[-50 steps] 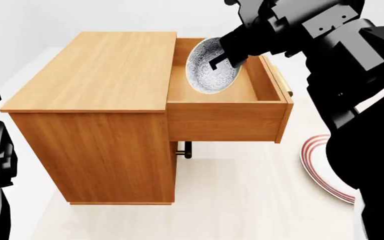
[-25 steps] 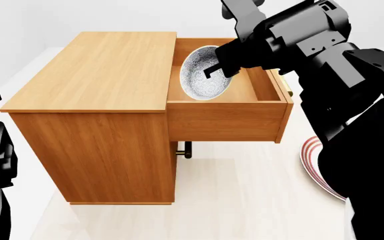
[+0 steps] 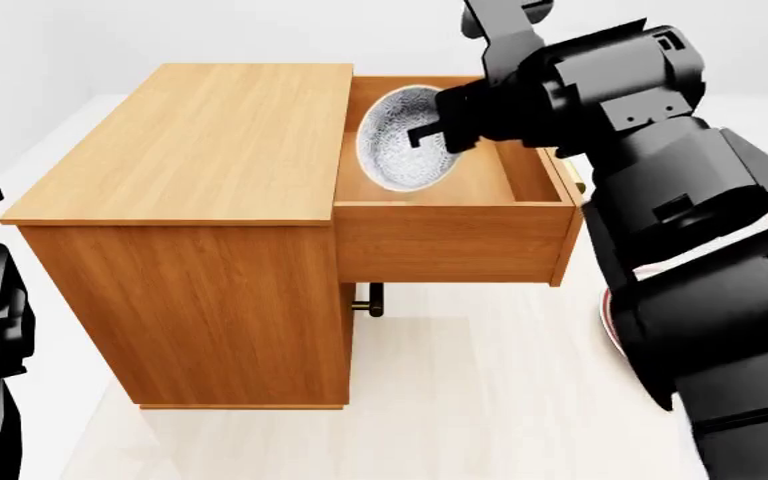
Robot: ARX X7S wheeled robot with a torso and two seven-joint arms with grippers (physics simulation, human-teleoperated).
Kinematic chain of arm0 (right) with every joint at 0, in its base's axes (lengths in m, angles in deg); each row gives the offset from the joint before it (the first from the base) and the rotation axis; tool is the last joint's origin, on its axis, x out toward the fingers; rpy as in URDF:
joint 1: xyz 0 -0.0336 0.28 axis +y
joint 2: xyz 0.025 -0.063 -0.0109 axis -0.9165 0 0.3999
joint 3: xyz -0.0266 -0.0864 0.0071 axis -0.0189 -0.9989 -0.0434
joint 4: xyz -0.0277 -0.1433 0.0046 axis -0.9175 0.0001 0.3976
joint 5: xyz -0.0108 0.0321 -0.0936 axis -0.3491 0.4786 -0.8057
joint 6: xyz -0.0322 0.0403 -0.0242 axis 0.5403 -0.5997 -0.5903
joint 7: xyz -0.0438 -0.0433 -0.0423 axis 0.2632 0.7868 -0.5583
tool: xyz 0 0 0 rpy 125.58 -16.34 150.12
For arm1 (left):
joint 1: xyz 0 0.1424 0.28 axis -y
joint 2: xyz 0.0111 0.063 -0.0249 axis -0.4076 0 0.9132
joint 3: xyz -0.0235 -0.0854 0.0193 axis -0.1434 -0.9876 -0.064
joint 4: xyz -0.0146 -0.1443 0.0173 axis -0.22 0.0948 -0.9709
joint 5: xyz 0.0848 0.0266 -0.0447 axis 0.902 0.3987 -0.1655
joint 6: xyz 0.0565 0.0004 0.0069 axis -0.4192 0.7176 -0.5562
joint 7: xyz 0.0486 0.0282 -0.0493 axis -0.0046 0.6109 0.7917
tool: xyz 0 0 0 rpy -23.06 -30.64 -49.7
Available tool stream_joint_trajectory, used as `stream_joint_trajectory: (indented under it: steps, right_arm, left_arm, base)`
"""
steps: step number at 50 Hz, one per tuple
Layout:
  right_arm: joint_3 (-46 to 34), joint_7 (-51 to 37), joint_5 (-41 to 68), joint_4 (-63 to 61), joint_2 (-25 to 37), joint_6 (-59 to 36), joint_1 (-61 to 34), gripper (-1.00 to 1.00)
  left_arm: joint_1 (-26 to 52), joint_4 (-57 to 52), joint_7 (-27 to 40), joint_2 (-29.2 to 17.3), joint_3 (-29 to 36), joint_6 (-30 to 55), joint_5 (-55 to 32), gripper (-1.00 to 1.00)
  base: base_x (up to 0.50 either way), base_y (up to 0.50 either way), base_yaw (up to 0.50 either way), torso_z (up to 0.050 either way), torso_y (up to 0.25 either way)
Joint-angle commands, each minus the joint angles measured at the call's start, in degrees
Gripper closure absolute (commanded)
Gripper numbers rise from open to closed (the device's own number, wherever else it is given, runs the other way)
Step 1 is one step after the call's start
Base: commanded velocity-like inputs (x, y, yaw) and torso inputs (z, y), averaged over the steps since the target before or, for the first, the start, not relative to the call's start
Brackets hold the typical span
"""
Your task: Open the top drawer of the cabinet and put the bowl in it.
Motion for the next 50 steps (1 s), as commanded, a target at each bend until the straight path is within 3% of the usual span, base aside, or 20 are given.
stream_joint_trajectory:
  steps: [1, 12, 13, 29, 37, 42, 49, 50]
  right_arm:
    - [19.4, 1.5, -15.7, 0.0, 0.0, -1.6, 0.5, 1.00]
    - [24.7, 1.8, -20.2, 0.0, 0.0, -2.5, 0.5, 1.00]
    - [25.0, 1.9, -20.3, 0.0, 0.0, -2.7, 0.4, -1.00]
    - [23.3, 2.7, -19.8, 0.0, 0.0, -2.4, -0.6, -1.00]
    - [28.8, -4.9, -27.7, 0.0, 0.1, 8.7, -5.0, -1.00]
    - [27.3, -7.8, -30.5, 0.0, 0.1, 15.6, -9.8, -1.00]
    - [28.0, -8.1, -31.0, -0.1, 0.4, 18.6, -16.8, -1.00]
    - [27.4, -8.2, -31.4, -5.4, 1.1, 17.0, -15.4, -1.00]
  left_arm:
    - [0.0, 0.0, -0.1, 0.0, 0.0, -0.1, 0.0, -1.00]
    - [-0.1, 0.0, -0.1, 0.0, -0.1, -0.4, 0.0, -1.00]
    - [-0.1, 0.0, -0.1, -0.1, -0.1, -0.4, 0.0, -1.00]
    - [-0.2, 0.0, -0.1, -0.1, -0.5, -0.5, 0.0, -1.00]
    - [-0.2, 0.0, 0.0, -0.1, -0.5, -0.5, 0.0, -1.00]
    - [-0.1, 0.0, -0.1, -0.1, -0.5, -0.4, 0.0, -1.00]
    - [-0.1, 0.0, -0.1, 0.0, -0.4, -0.3, 0.0, -1.00]
    - [-0.1, 0.0, 0.0, 0.0, -0.4, -0.3, 0.1, -1.00]
  base:
    - [0.00, 0.00, 0.00, 0.000, 0.000]
    - [0.00, 0.00, 0.00, 0.000, 0.001]
    - [0.00, 0.00, 0.00, 0.000, 0.000]
    - [0.00, 0.00, 0.00, 0.000, 0.000]
    - [0.00, 0.00, 0.00, 0.000, 0.000]
    - [0.00, 0.00, 0.00, 0.000, 0.000]
    - [0.00, 0.00, 0.00, 0.000, 0.000]
    - [0.00, 0.00, 0.00, 0.000, 0.000]
